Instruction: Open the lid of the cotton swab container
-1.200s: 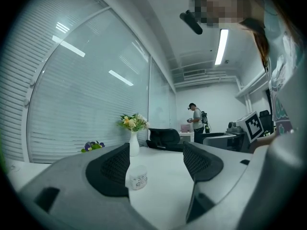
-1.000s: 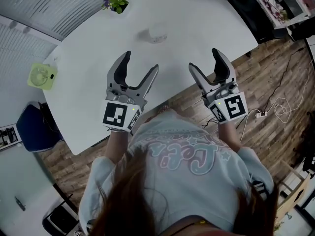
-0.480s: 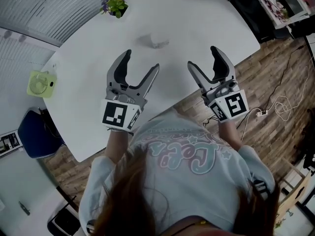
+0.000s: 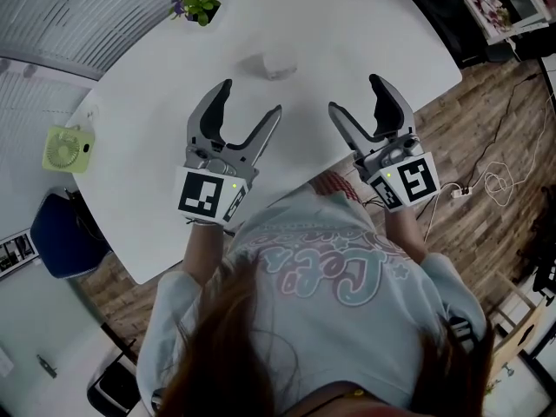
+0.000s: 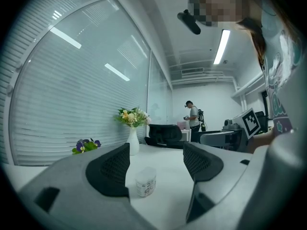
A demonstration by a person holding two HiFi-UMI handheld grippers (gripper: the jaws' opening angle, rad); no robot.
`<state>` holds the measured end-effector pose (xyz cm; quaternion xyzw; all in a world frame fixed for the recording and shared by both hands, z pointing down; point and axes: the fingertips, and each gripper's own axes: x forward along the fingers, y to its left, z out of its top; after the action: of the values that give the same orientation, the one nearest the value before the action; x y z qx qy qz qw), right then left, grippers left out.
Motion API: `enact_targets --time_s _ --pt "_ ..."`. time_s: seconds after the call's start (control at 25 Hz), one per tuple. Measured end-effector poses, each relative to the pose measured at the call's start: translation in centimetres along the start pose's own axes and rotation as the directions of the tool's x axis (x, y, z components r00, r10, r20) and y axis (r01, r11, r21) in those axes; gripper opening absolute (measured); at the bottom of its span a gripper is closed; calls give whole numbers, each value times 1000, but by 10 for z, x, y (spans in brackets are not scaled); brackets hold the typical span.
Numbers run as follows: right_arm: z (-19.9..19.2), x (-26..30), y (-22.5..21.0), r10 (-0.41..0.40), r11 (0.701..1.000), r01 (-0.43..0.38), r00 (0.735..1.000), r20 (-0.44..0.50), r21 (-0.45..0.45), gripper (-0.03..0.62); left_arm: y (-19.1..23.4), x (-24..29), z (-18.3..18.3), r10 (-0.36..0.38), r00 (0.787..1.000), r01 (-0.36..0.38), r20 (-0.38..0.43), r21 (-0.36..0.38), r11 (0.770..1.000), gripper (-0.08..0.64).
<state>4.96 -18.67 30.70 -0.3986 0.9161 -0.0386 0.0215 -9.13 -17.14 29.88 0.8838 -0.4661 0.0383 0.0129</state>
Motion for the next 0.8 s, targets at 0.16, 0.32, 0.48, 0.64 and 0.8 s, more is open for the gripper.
enact_targets --time_s 0.16,0.32,0.48,0.64,0.8 --pt "5 7 -4 37 999 -37 999 8 5 347 2 5 -2 18 1000 -18 -12 -4 1000 319" --pt "4 16 -11 86 996 -86 996 -10 -2 347 2 13 -5 24 999 -24 -26 -1 1000 319" --pt "2 25 -19 124 992 -124 992 -24 -7 347 2 20 -11 41 997 -39 -59 33 999 319" --pt "-1 34 -22 153 988 -153 988 -28 -7 347 1 28 -17 45 997 -44 -68 30 999 319" --pt "-6 40 -24 174 985 -175 984 -40 -10 347 2 36 -22 38 996 -35 -82 34 999 319"
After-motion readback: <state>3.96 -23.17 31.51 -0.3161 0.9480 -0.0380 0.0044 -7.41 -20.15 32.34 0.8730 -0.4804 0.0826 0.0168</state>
